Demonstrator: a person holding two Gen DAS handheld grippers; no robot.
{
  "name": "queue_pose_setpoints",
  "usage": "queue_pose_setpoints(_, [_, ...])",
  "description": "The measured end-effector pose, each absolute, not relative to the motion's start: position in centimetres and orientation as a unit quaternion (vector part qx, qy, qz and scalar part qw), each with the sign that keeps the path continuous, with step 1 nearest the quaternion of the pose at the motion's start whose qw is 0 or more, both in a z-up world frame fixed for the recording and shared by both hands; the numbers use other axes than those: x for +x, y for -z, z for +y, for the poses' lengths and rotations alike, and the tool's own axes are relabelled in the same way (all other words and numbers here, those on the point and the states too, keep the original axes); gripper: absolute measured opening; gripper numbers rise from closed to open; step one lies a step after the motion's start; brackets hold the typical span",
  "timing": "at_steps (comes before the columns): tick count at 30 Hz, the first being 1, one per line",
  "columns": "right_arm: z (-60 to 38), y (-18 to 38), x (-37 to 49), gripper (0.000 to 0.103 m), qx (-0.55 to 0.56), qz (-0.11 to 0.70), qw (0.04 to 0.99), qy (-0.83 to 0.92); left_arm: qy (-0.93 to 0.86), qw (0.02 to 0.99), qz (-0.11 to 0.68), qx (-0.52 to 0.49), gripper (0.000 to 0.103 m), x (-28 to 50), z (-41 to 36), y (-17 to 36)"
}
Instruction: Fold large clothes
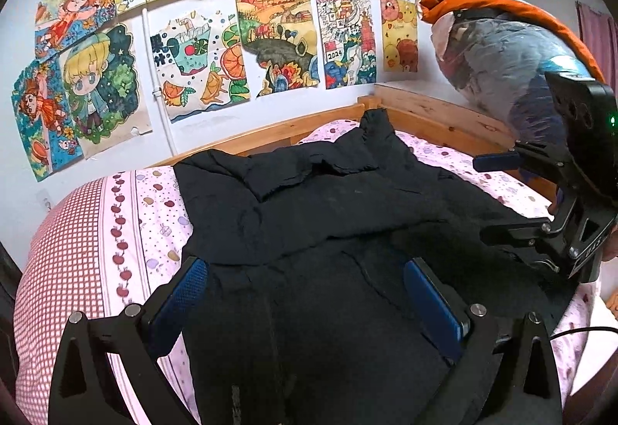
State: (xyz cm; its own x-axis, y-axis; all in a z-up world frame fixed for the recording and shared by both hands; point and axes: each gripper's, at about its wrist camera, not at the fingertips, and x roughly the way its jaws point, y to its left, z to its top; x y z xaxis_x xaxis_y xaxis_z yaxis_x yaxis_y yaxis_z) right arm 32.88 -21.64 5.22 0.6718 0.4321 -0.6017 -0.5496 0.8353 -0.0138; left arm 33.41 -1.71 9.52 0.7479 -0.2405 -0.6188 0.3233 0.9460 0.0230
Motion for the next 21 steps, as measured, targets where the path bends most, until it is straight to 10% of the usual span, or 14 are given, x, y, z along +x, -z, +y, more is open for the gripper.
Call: queue_pose_setpoints(21, [-22.4,-4.4,24.3,0.1,-0.127,0.34,0.899,-0.246,0.176,0.932,0.305,0.087,0.103,23.4,-2.1,-10.5])
